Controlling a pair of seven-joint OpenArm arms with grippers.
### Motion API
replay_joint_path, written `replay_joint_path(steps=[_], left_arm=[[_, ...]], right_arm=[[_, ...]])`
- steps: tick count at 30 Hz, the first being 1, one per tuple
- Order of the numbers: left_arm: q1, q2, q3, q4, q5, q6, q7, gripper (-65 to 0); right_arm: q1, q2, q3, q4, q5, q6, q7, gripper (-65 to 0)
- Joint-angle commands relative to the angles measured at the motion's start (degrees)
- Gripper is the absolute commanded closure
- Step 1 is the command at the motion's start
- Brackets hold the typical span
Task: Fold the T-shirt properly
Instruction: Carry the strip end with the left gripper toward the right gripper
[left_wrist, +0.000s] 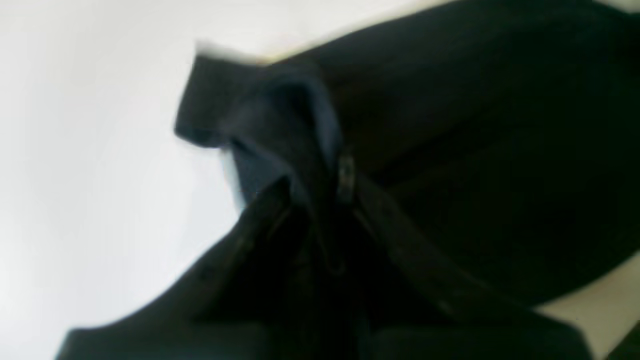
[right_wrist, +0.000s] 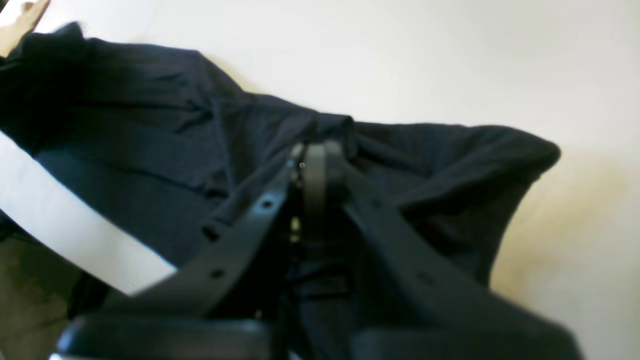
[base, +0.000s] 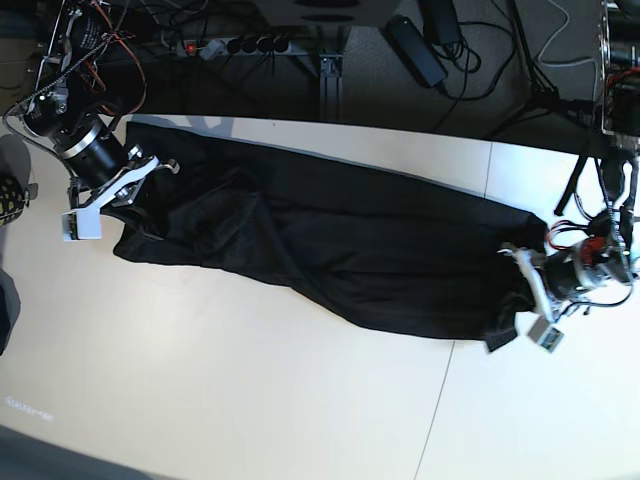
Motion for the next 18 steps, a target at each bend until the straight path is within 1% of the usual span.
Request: replay_joint_path(steps=[1,4,7,8,11,13,18], left_arm=[[-0.5,0.0,1.5,3.7,-0.6,1.1,-0.9,0.0],[-0.6,3.6,7.7,8.5,2.9,4.0,-0.1,0.0],[-0.6,7.6,12.3,7.9,7.2,7.0,0.2,0.0],[-0.6,8.9,13.5,7.3,8.2,7.3,0.2,0.0],[-0.7,12.3,15.5,6.1,10.7,7.3,0.6,0.0],[-0.5,14.1,15.7,5.7,10.6,7.3,1.8,0.0],[-0.2,16.6,15.7,5.7,10.3,7.3,1.7,0.0]], right_arm=[[0.8,0.6,0.4,1.0,1.0,3.2,1.2,0.0],[2.0,0.6,0.4,1.0,1.0,3.2,1.0,0.0],[2.2,0.6,0.4,1.0,0.9,3.2,0.9,0.0],[2.2,0.6,0.4,1.0,0.8,3.2,0.6,0.0],[2.2,0.6,0.4,1.0,0.8,3.2,0.6,0.0],[2.2,0.6,0.4,1.0,0.8,3.2,0.6,0.0],[2.2,0.6,0.4,1.0,0.8,3.2,0.1,0.0]])
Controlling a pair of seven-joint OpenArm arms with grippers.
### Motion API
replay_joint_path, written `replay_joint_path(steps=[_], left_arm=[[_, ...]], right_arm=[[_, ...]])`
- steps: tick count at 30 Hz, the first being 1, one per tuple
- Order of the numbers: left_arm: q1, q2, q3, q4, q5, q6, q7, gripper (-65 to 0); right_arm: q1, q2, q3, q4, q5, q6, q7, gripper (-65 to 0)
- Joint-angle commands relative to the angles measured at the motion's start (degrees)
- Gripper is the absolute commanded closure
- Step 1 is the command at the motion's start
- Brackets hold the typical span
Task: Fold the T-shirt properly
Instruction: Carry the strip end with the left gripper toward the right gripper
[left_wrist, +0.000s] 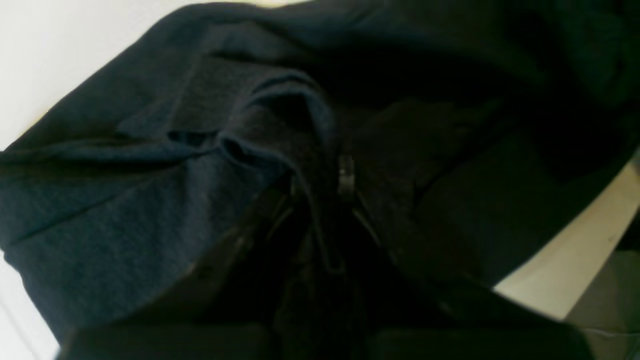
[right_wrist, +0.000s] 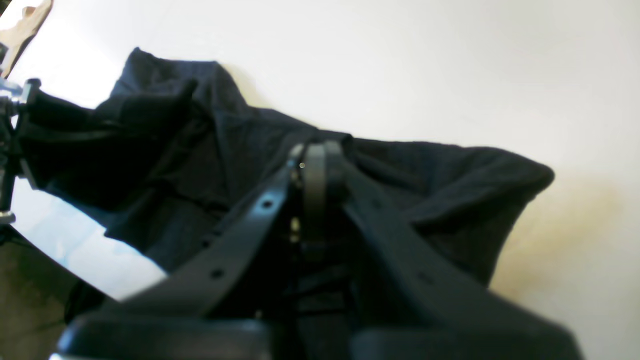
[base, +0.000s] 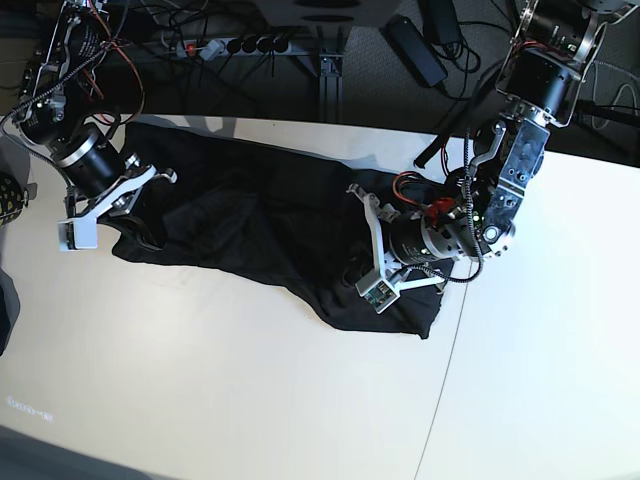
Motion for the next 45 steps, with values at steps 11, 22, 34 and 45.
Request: replay_joint_path(steps=[11,22,34,45], left_arm=[[-0.9,5.5,-0.3,0.8,-0.6,0.7,-1.2,-0.5],[0.5,5.9,-0.2,0.8,1.8,0.7,-4.4,-33.5],[0.5,5.9,-0.2,7.1,0.6,1.0,-0.3,-35.1],[0.6,7.2,1.3,11.4,-1.2,0.7,-1.0,-38.9]], right_arm=[[0.6,0.6,4.3,1.0,-0.2,3.2,1.1,0.0],[0.3,0.6,11.2,0.7,-2.8,3.0,0.5,0.0],[0.4,3.2,15.4,-14.2,-2.3,0.6,-0.6,-43.2],[0.5,3.3,14.9,-23.3,8.4,0.7,-2.6,-44.1]])
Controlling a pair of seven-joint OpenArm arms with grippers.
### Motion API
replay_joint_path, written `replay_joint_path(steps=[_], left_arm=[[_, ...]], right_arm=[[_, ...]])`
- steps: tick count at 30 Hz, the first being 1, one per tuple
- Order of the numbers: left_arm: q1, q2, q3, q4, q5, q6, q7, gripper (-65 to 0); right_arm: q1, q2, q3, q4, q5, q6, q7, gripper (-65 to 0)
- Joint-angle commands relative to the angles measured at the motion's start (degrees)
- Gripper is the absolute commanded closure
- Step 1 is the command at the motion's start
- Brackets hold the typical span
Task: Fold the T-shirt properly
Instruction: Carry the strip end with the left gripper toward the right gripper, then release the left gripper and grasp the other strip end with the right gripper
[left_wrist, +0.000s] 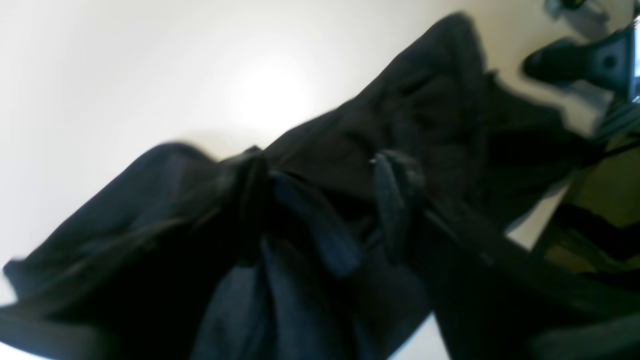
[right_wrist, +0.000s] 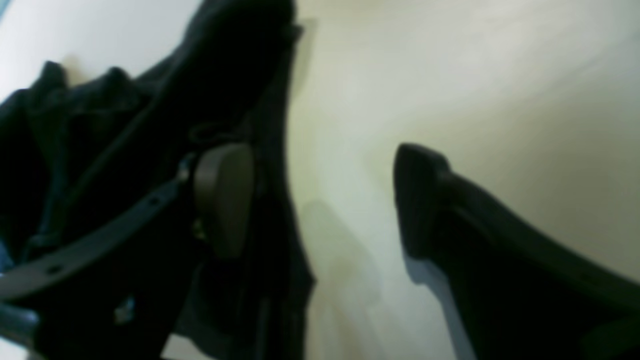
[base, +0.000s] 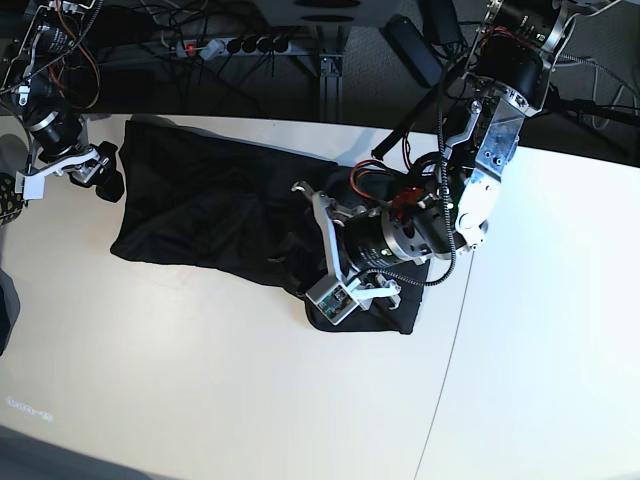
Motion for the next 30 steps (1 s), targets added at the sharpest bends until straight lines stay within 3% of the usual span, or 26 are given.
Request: replay_joint_path(steps=[1,6,9,12,16,23,30], left_arm=[[-0.9,0.3,0.7,1.1,-0.7,0.2,-1.2,-40.4],[-0.9,0.3,6.6,1.1,0.5,0.2,-2.2,-41.1],[-1.0,0.3,7.2,1.1,6.7,1.4,-4.1,-41.1],[-1.4,0.3,4.5,1.1,11.6,3.3,-4.5,-41.0],[-1.4,-0.7,-1.9,1.1,11.5,3.2,-4.0,-41.0],[-1.1,-5.8,-10.7,0.8,8.7,3.2,-4.0,-41.0],[0.2,-11.2,-13.1,0.4,7.4,3.2,-4.0,-41.0]], right_arm=[[0.3,0.9,0.2,0.6,1.5,1.2,0.1,-44.1],[1.6,0.8,0.1,0.6,2.9,1.3,-1.6,-44.1],[2.2,0.7,0.0,0.5,4.0,1.3,-1.9,-44.1],[2.7,0.8,-0.9,0.5,4.8,1.3,-2.1,-44.1],[3.6,-0.3,-4.7,0.5,5.0,1.3,-2.1,-44.1],[5.4,-4.6,-10.5,0.5,2.4,1.3,-2.1,-44.1],[5.8,-5.6,-10.8,0.4,-0.2,1.3,-1.7,-42.9]])
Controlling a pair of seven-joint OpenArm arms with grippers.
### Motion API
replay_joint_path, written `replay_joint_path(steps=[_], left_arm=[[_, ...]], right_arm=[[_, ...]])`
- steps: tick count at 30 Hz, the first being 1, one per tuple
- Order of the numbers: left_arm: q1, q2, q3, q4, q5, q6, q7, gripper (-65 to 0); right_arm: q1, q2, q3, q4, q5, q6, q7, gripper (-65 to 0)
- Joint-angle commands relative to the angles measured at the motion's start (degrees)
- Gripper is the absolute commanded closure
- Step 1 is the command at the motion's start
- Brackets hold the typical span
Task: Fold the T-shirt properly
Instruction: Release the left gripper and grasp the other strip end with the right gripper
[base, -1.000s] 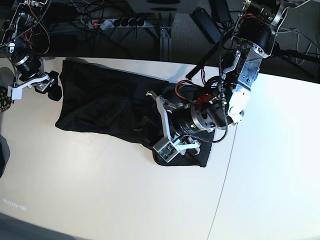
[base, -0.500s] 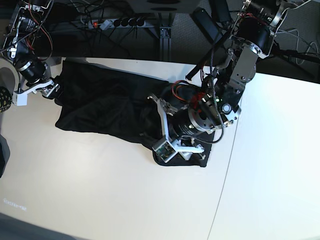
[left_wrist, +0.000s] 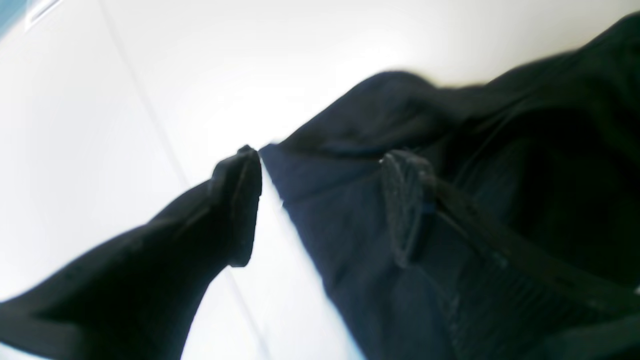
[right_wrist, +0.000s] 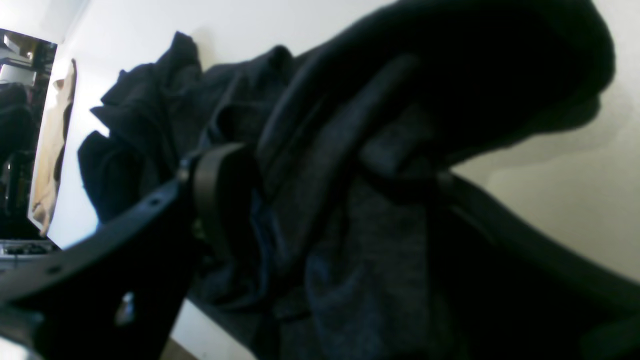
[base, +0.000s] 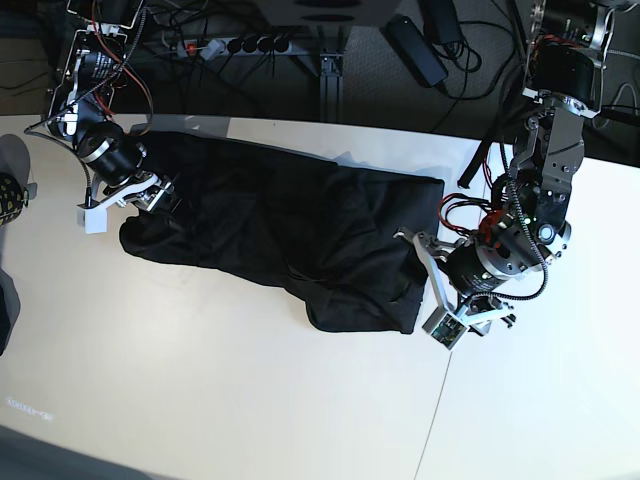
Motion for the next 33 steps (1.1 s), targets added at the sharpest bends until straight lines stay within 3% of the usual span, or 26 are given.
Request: replay_joint_path(steps=[1,2,5,6,11,17,22,27,33], left_arm=[[-0.8,-0.9,-0.4,0.6,-0.6,0.8,-1.2,-41.0],[-0.5,-1.5,-0.4,0.5,-0.7,0.8,-1.2,-41.0],[0.0,-2.7,-0.4,0.3,-0.7,0.8,-1.2,-41.0],[0.0,-2.8,-0.4,0.3,-0.7,0.8,-1.1,-41.0],[0.0,-3.6,-0.4,0.2,-1.7,0.8,0.2,-41.0],[2.3,-4.8,-0.4,-1.7,-2.2,0.8,0.7,-41.0],[7.0,-4.7,-0.4,-3.1,-3.1,0.8,-1.4,-41.0],[10.2,-2.9,-0.3,-3.2,-3.3,0.8,-2.3,-41.0],[10.8,1.4,-0.3,-3.2,-4.3,0.8,-1.8,-41.0]], right_arm=[[0.1,0.4,0.2,0.6,-1.9,1.3,0.5,-39.7],[0.1,0.4,0.2,0.6,-3.2,1.3,1.7,-33.2],[0.1,0.5,0.2,0.6,-7.7,1.3,5.4,-1.4],[0.1,0.5,0.2,0.6,-8.3,1.3,6.2,0.0],[0.1,1.6,0.4,0.7,-9.9,1.3,7.2,0.0],[2.6,8.1,5.6,0.9,-9.6,1.3,6.8,0.0],[6.2,13.2,6.4,2.1,-4.9,1.3,2.5,0.0],[6.9,13.6,4.5,7.9,-4.4,1.3,2.4,0.0],[6.9,13.6,-4.3,18.4,-7.5,1.3,2.4,0.0]])
